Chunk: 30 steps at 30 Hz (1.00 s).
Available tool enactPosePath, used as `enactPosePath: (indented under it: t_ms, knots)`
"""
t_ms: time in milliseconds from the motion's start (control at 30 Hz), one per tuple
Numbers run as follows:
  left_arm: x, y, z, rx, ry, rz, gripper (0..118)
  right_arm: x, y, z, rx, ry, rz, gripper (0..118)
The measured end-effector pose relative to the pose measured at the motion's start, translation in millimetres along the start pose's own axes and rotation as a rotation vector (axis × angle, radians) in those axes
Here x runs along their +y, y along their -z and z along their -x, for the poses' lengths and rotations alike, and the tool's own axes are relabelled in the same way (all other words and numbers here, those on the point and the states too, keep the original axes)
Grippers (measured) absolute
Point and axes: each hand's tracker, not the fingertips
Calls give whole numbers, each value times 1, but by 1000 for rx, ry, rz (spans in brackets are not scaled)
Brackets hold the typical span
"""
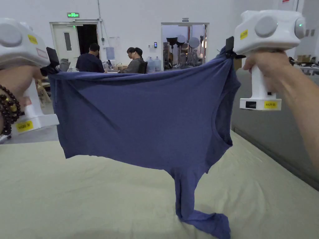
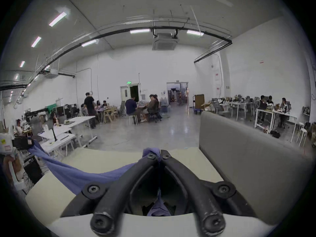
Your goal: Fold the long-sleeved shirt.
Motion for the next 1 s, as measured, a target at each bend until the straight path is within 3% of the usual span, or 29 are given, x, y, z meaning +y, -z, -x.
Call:
enactPosePath:
  t_ms: [167, 300, 433, 600, 700, 767, 833, 1000]
  knots:
    - [-95, 31, 28, 24, -9, 148, 6, -109, 27, 3, 6, 31, 162, 0]
    - [-178, 47, 56, 53, -112, 289, 6, -205, 45, 9, 17, 60, 308, 0]
    - [-227, 39, 75, 67, -167, 350, 6, -256, 42, 13, 41, 79, 382, 0]
    - [-259, -12, 94, 20, -203, 338, 6, -278, -10, 8, 89, 87, 353, 0]
    - [-290, -57, 98, 33, -164, 333, 6, -304, -67, 12, 46, 3, 355, 0]
    - [-318, -89, 100, 53, -137, 353, 6, -332, -106, 13, 45, 49, 346, 0]
    - [-349, -118, 104, 72, -131, 381, 6, -364, -142, 11, 62, 86, 370, 0]
    - [-423, -193, 118, 127, -129, 520, 6, -450, -225, 15, 27, 55, 559, 0]
